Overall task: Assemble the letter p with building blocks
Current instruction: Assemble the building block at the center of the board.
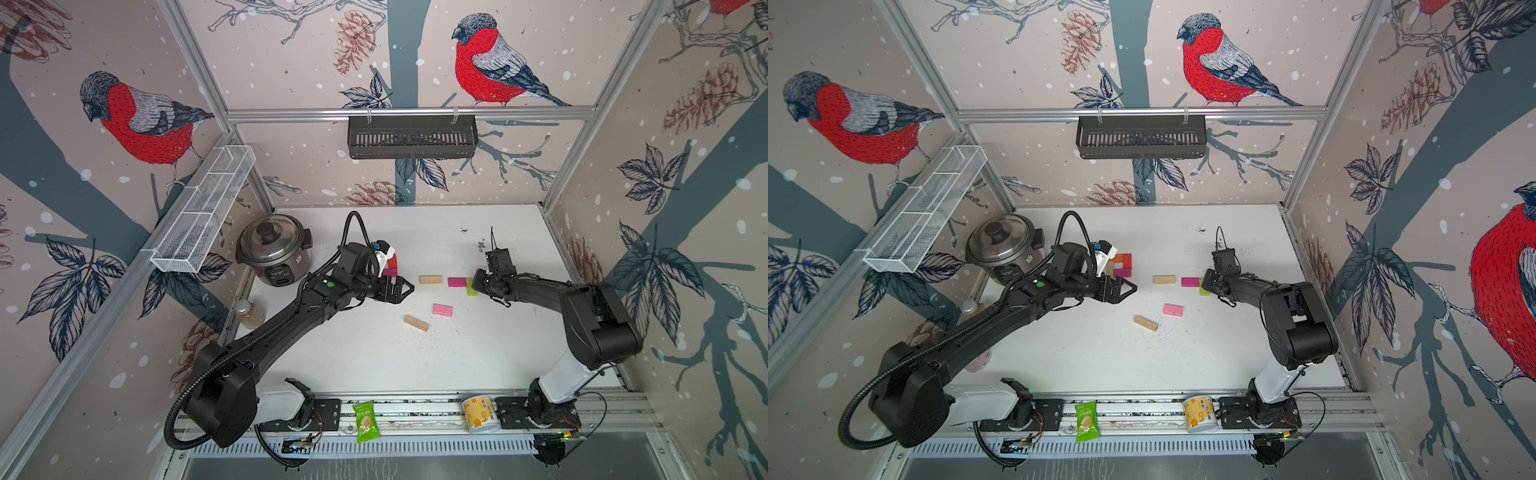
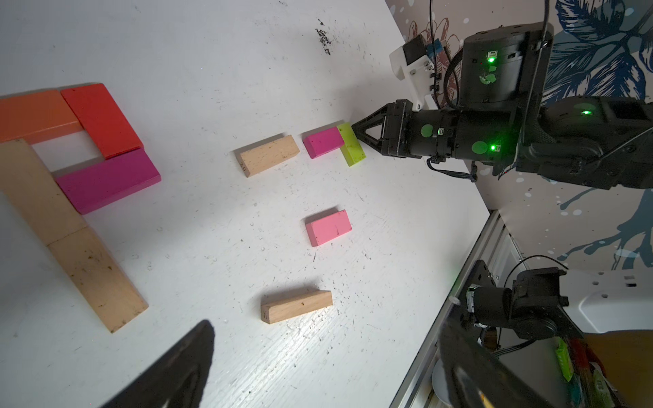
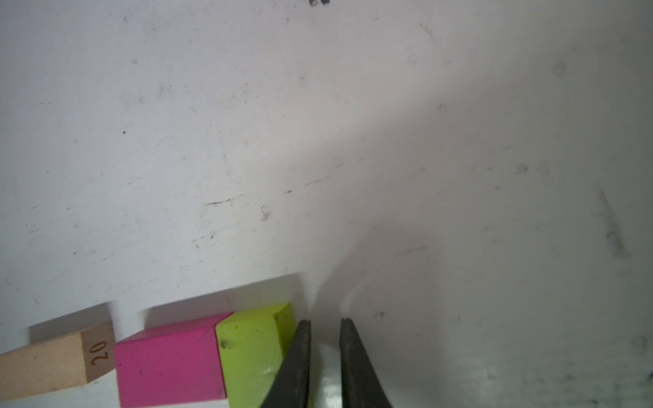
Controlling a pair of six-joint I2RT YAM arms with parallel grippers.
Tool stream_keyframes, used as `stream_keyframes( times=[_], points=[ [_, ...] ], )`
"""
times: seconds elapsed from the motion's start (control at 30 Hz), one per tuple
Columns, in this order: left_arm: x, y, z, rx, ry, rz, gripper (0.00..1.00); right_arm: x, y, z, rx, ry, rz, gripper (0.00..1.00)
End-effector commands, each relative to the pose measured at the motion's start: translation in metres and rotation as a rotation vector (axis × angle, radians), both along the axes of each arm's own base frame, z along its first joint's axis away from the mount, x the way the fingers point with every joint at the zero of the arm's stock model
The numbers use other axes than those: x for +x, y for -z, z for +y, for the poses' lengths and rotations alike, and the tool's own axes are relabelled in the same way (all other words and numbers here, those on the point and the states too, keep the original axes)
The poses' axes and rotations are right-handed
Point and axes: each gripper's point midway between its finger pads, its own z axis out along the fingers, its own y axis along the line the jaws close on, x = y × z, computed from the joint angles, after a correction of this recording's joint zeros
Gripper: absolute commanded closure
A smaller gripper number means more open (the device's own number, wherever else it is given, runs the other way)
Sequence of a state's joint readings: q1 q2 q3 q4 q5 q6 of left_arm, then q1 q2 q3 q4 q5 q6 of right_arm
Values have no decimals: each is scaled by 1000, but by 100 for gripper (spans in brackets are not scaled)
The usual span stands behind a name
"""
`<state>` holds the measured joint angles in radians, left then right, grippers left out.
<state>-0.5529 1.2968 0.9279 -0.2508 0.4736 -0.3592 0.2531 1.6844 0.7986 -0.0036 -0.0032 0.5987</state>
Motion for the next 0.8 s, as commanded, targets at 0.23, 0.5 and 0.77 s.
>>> stream_keyframes(
  times=[0.23, 0.5, 0.77],
  points=[
    [0, 1, 1, 7, 4, -4, 2, -14, 12, -8, -25, 21, 80, 81],
    [4, 13, 5, 33, -69, 31, 3, -5, -26, -15, -3, 46, -6, 73],
    [6, 33, -28, 75, -187, 59, 2, -24, -67, -15, 34, 24, -103, 45]
  ],
)
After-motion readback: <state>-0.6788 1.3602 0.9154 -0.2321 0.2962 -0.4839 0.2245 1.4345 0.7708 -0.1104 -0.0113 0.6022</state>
